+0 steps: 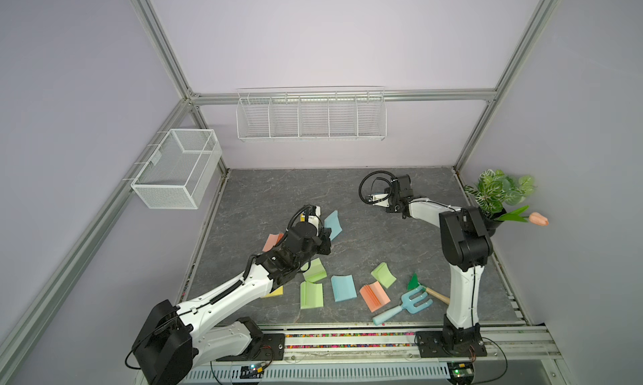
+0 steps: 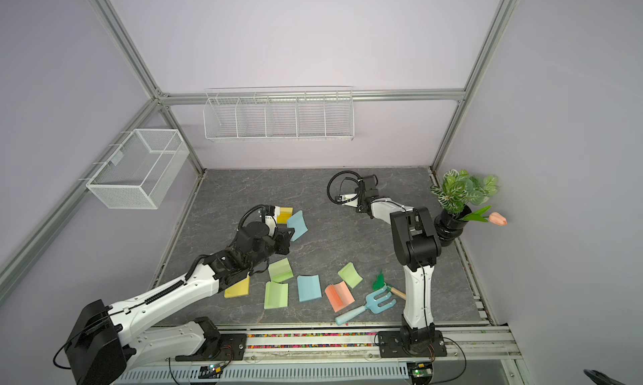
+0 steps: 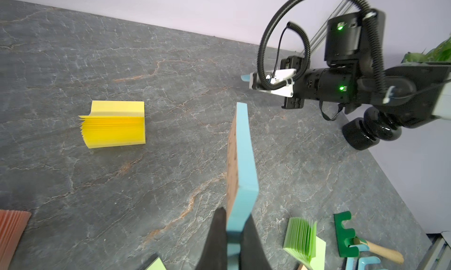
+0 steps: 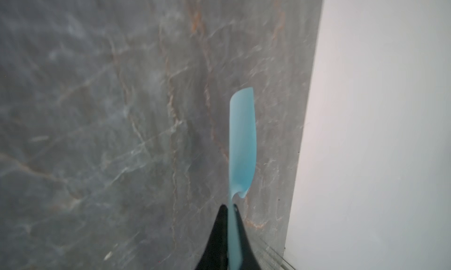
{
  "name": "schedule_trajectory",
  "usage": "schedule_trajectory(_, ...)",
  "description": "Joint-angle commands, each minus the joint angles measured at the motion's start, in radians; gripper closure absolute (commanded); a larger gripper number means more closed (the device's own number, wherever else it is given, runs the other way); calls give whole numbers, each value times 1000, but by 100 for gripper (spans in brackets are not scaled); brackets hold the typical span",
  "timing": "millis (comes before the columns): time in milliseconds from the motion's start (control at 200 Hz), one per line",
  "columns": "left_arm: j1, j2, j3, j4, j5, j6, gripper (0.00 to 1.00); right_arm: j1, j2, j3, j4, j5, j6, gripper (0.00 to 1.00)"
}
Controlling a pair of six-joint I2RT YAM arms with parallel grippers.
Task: Tear off pages from different memo pads
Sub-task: Place the paper at the center of the board, then place the memo pad at the center of the board.
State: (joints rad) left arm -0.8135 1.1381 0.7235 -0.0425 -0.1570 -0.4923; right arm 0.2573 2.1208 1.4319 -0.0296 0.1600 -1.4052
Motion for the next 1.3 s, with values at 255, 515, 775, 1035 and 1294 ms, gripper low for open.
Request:
schedule_trajectory(255, 2, -21, -18, 18, 2, -22, 100, -24, 143, 294, -273, 29, -80, 89)
schedule_trajectory(515, 3, -1, -13, 21, 5, -15, 100, -2, 193, 405, -464, -29, 7, 42)
schedule_trajectory(775, 7, 87, 24, 81, 113, 75, 100, -7, -82, 248, -367, -142, 252, 11)
schedule_trajectory(1035, 86, 345, 273, -1, 361, 68, 100, -8, -593, -257, 194, 144, 955, 11)
schedule_trajectory(1294, 196, 809, 768, -228, 625, 162, 100, -13, -955, -525, -135, 145, 1540, 11)
